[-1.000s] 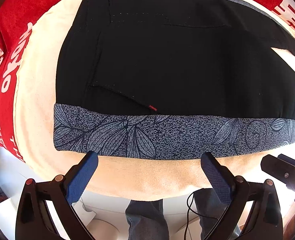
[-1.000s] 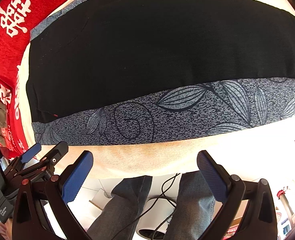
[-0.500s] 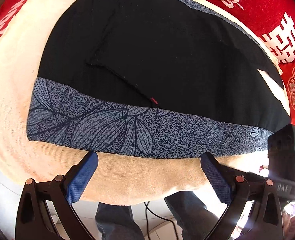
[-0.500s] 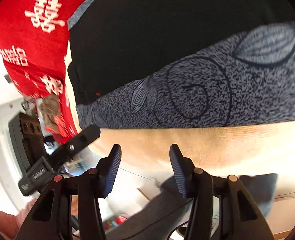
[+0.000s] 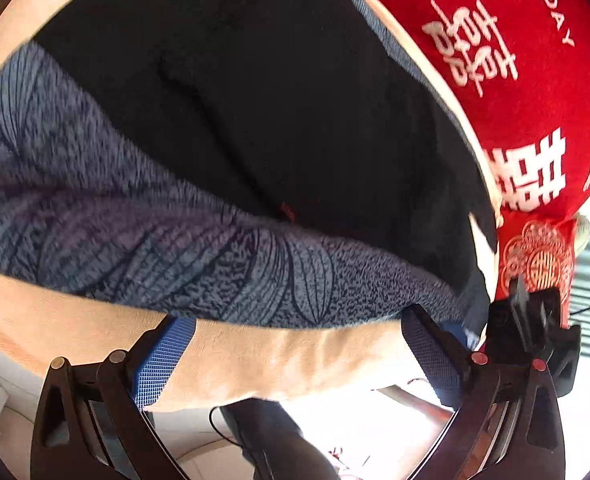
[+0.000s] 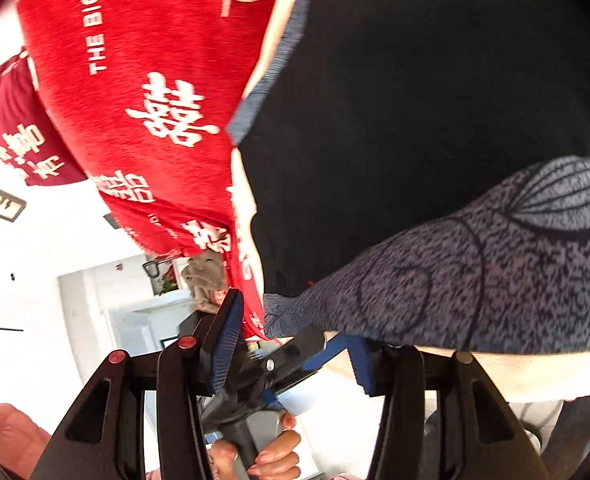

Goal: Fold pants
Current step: 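Grasp the cuff hems with both grippers and lift them up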

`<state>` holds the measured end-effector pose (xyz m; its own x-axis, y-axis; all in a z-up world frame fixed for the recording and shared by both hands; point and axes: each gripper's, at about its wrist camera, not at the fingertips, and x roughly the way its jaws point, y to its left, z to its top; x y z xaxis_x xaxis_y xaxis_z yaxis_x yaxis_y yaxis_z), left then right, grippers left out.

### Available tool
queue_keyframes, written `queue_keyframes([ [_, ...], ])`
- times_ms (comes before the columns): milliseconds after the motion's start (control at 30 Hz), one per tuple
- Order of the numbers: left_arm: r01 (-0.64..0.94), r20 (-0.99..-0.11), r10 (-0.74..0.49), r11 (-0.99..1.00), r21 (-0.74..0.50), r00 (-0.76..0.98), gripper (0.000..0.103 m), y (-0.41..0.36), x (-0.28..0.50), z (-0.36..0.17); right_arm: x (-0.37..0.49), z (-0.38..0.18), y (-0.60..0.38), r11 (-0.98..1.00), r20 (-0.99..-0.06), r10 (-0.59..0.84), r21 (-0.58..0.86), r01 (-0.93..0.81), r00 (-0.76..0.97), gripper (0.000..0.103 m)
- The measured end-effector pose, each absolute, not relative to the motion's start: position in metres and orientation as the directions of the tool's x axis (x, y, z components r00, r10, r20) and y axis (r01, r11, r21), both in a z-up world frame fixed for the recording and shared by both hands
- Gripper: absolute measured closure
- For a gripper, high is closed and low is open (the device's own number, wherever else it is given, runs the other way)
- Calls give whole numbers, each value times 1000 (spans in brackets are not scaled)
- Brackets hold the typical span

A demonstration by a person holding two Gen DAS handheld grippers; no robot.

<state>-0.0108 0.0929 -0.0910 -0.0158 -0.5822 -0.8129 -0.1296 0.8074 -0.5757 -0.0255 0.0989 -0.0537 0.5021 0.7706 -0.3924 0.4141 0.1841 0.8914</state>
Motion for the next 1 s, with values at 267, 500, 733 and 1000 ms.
queue_keyframes([
  [267,-107,-889,-458,883,-456,7,48,98,18,-91,-55,-78,82,236,-473,765,837,493,437,49],
  [500,-11,-910,-411,911,-411,-51,53,83,26,-87,-119,-98,29,86,-537,627,768,635,564,52],
  [733,64,-922,-376,922,-382,-96,76,77,39,-75,-133,-72,12,-75,-558,454,753,654,695,95],
  [1000,111,-893,-449,889,-444,23,76,69,87,1,-12,25,-17,347,-648,498,758,552,577,94],
])
